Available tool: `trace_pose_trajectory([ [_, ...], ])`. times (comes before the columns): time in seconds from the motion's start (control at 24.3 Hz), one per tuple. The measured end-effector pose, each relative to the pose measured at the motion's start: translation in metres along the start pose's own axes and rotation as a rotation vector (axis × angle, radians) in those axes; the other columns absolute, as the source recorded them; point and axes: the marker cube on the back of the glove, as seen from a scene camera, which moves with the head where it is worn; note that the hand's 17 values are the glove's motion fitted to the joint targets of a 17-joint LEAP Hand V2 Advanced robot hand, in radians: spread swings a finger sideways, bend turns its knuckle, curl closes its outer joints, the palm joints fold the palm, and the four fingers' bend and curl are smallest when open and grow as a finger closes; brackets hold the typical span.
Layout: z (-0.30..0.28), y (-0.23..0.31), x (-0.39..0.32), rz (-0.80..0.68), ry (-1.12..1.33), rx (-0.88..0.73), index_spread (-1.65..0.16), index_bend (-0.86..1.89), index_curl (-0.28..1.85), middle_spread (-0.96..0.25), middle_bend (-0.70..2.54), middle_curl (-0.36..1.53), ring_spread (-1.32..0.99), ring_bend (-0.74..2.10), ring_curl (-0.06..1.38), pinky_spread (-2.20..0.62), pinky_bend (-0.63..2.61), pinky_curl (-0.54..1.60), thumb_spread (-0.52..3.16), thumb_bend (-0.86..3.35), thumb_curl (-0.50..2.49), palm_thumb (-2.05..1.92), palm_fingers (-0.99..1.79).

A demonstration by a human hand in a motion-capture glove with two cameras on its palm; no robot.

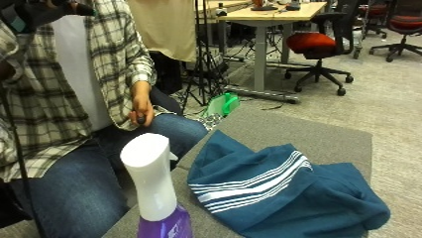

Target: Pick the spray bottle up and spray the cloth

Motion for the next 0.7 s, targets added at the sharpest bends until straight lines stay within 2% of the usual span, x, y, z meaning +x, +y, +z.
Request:
trace_pose_trajectory([
  [0.29,0.0014,-0.0051,0.0039,0.002,0.006,0.002,-0.28,0.23,0.15,-0.06,0.18,0.09,0.10,0.25,0.09,0.14,0.34,0.10,0.73,0.28,0.18,0.48,0.25],
  [0.7,0.0051,-0.0064,0.0032,0.002,-0.001,-0.011,-0.34,0.21,0.22,-0.08,0.17,0.15,0.13,0.25,0.13,0.19,0.35,0.13,0.98,0.22,0.27,0.50,0.23],
])
